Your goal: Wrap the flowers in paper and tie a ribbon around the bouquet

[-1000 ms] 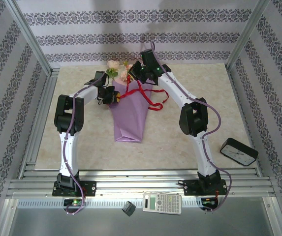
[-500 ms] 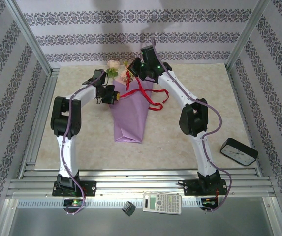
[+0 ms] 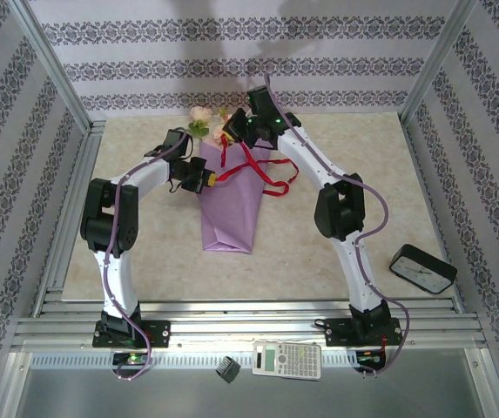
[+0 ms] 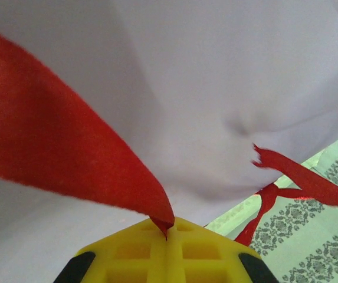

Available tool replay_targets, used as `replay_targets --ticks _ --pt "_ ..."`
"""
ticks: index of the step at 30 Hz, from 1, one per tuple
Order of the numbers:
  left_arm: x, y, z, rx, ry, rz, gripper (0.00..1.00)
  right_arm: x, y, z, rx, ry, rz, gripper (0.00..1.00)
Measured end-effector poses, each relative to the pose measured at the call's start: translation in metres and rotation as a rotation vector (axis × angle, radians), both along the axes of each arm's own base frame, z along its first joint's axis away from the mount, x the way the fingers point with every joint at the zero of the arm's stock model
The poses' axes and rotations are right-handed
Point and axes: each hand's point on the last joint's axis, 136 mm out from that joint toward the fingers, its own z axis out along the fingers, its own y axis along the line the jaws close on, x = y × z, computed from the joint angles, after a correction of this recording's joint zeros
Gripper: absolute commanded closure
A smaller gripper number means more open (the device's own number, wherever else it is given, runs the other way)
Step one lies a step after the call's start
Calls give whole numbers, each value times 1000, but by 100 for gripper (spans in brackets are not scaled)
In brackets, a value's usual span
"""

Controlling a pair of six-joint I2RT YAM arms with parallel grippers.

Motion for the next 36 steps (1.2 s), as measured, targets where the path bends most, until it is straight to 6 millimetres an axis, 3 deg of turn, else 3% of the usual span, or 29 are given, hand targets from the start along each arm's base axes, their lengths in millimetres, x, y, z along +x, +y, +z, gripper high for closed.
replay_targets --ticks 6,9,17,23,28,29,33,36 --pt "-1 -3 2 -2 -23 -43 100 -37 -2 -54 -74 140 82 100" --pt "-3 -4 4 -5 -24 -53 100 -49 -4 -67 -101 190 106 100" --pt "-6 -5 19 -5 -50 -79 100 -30 8 -57 -110 132 156 100" --pt "-1 -5 28 8 -74 -107 100 -29 8 -97 -159 183 182 100" --pt "20 -9 48 43 -141 -177 100 -36 5 -121 -194 218 218 100" --pt "23 -10 49 50 -150 -192 100 -37 5 -121 -195 218 223 98" --pt "32 -11 37 80 -147 -245 100 -38 5 -121 -201 201 246 71" --pt "36 -6 27 96 -134 -262 100 -38 -3 -127 -227 216 236 60"
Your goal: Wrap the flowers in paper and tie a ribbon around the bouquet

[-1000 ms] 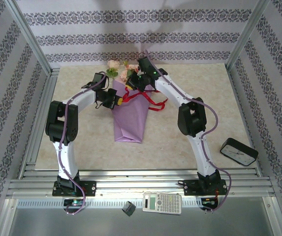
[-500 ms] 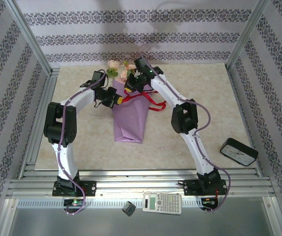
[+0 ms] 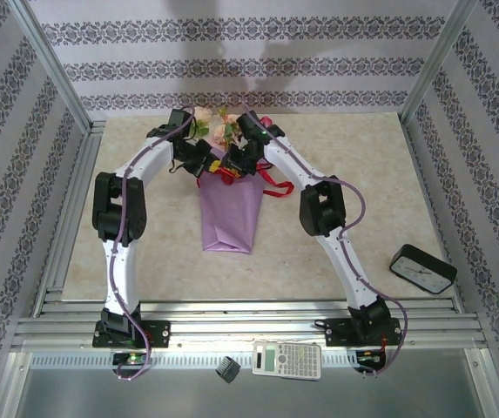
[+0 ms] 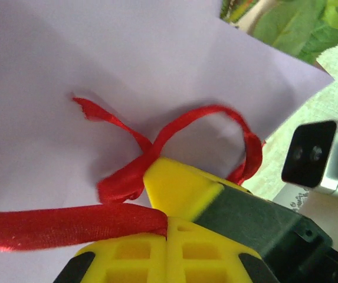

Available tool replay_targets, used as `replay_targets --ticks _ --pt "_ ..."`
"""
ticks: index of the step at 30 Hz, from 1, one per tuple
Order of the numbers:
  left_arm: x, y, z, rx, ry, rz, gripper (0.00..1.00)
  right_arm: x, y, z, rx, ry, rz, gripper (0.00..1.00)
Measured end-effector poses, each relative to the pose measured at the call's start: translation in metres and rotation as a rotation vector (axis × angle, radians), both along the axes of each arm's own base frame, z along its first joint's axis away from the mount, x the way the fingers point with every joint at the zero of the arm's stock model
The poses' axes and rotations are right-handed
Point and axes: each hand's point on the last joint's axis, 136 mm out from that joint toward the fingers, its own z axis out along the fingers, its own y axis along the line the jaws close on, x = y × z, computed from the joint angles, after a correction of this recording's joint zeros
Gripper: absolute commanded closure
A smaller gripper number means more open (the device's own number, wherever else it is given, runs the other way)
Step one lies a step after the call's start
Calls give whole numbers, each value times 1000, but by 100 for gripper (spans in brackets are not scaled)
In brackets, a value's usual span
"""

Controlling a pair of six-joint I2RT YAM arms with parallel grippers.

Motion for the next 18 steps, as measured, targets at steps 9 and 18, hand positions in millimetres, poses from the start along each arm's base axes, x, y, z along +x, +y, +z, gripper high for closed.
replay_targets --ticks 9,18 --pt "11 5 -31 21 43 -8 100 10 -13 38 3 -71 -26 51" --pt "16 6 -35 30 36 -15 61 9 -28 73 -30 -153 -35 56"
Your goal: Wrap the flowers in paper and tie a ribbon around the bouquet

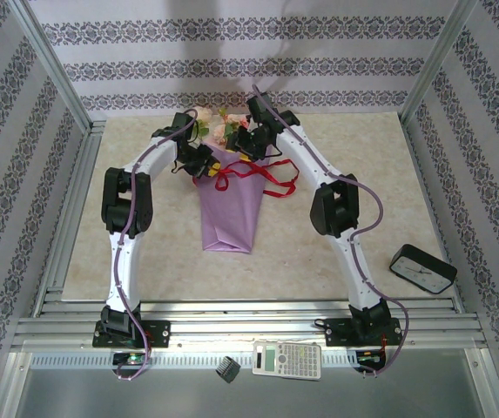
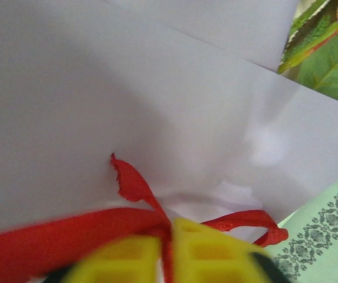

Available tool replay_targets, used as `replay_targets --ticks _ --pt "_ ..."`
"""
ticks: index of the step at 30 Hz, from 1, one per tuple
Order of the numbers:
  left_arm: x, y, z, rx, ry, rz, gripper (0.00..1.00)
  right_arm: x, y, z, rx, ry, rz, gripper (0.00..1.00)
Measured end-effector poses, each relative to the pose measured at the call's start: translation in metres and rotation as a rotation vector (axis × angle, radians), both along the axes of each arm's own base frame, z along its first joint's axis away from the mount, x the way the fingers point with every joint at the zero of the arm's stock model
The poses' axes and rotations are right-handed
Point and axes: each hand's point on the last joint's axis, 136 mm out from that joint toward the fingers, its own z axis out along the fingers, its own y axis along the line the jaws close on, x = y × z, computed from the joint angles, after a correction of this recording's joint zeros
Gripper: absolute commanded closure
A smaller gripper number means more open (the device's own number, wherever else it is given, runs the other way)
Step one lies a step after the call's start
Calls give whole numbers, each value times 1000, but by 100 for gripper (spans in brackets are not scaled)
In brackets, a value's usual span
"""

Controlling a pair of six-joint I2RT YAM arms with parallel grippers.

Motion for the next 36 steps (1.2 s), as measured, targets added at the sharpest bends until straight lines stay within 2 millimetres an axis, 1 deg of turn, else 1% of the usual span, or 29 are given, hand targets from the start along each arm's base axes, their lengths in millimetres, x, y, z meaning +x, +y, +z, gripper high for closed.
replay_targets --ticks 1,4,5,6,7,9,11,14,16,19,22,24,27,31,34,36 --pt "0 1 1 6 -2 -2 57 -2 -2 -1 -9 3 -1 56" --pt "2 6 6 37 -17 -12 50 -9 -10 -4 -41 12 -8 57" --pt "3 9 8 51 -25 -18 46 -11 -13 -5 -50 14 -13 57" --pt "4 11 10 69 -33 -25 42 -12 -17 -6 -62 18 -21 57" --pt "3 13 12 85 -37 -34 40 -14 -22 -7 -71 22 -29 58" --pt "-1 17 14 118 -39 -54 41 -19 -32 -7 -85 29 -50 60" --pt "-11 21 16 151 -27 -83 46 -20 -47 -5 -91 46 -92 62" --pt "-25 25 24 188 -23 -134 54 -12 -73 -2 -85 63 -175 63" --pt "-34 27 31 210 -30 -178 58 -5 -90 -4 -81 80 -237 63" --pt "-45 25 35 244 -38 -249 58 3 -113 -13 -71 123 -328 62" --pt "-57 18 30 269 -23 -329 53 7 -128 -17 -53 163 -407 58" --pt "-61 13 25 285 -17 -375 52 11 -131 -18 -33 180 -448 58" --pt "-62 6 13 309 -9 -428 49 16 -130 -24 1 211 -504 57" --pt "-67 4 -4 329 23 -464 46 22 -124 -40 38 260 -569 56" --pt "-65 4 -11 335 34 -469 46 23 -121 -54 58 303 -622 56" --pt "-60 3 -13 337 29 -468 46 21 -121 -62 70 333 -658 56"
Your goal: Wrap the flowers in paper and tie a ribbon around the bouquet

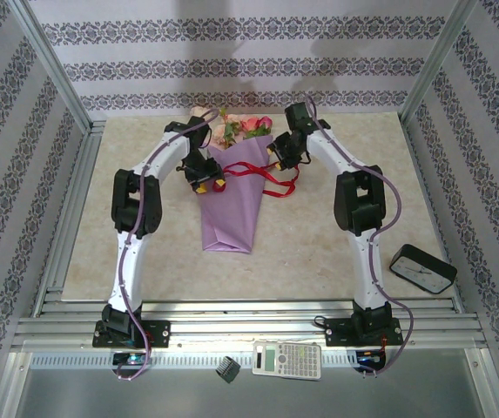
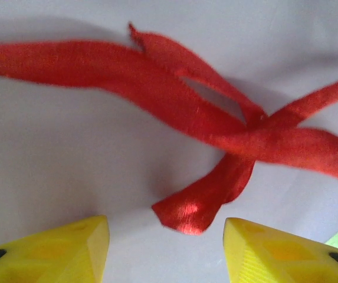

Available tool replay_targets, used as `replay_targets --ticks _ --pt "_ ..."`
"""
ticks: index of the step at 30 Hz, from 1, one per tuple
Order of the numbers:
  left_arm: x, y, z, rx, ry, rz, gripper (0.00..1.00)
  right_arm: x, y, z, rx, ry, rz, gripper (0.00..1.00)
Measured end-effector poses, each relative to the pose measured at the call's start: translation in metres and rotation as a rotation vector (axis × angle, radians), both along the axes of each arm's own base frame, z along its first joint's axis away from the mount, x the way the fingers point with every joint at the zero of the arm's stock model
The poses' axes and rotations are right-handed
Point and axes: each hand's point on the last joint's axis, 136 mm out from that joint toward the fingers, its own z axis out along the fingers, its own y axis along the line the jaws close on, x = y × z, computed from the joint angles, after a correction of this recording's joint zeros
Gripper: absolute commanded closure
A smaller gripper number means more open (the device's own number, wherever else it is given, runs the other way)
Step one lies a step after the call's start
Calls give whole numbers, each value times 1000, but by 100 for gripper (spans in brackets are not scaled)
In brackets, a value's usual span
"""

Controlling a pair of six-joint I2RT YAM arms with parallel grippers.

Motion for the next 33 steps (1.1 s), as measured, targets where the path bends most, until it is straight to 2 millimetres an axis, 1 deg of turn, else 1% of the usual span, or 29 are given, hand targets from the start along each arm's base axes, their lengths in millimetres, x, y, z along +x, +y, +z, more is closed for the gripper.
replay_targets --ticks 2,6,9,12,14,16,18,19,22,25,27,30,33 --pt "2 -2 -2 1 -2 -3 48 1 0 -7 18 13 -36 56" --pt "4 -7 -5 1 -3 -11 56 8 3 -21 52 25 -101 59" --pt "6 -10 -7 0 -5 -16 63 13 7 -34 66 34 -125 64" --pt "7 -11 -9 0 -6 -14 74 16 10 -48 74 52 -142 71" --pt "8 -11 -9 -1 -5 -9 87 14 13 -54 74 66 -151 78" --pt "8 -11 -9 -2 -5 -8 100 17 14 -51 80 59 -159 86" --pt "9 -12 -9 -2 -8 -12 100 18 15 -51 77 50 -160 96" --pt "9 -12 -9 -2 -8 -11 100 19 15 -51 75 47 -163 99" --pt "8 -11 -9 -2 -7 -11 100 19 16 -51 64 39 -165 100" --pt "-3 -10 -4 -6 6 -12 100 20 14 -51 53 32 -169 100" --pt "-15 -6 6 -12 12 -9 100 21 14 -51 49 27 -170 100" --pt "-36 1 31 -45 3 10 100 22 12 -51 42 23 -171 100" --pt "-51 23 58 -85 -20 70 100 23 11 -49 33 13 -164 100"
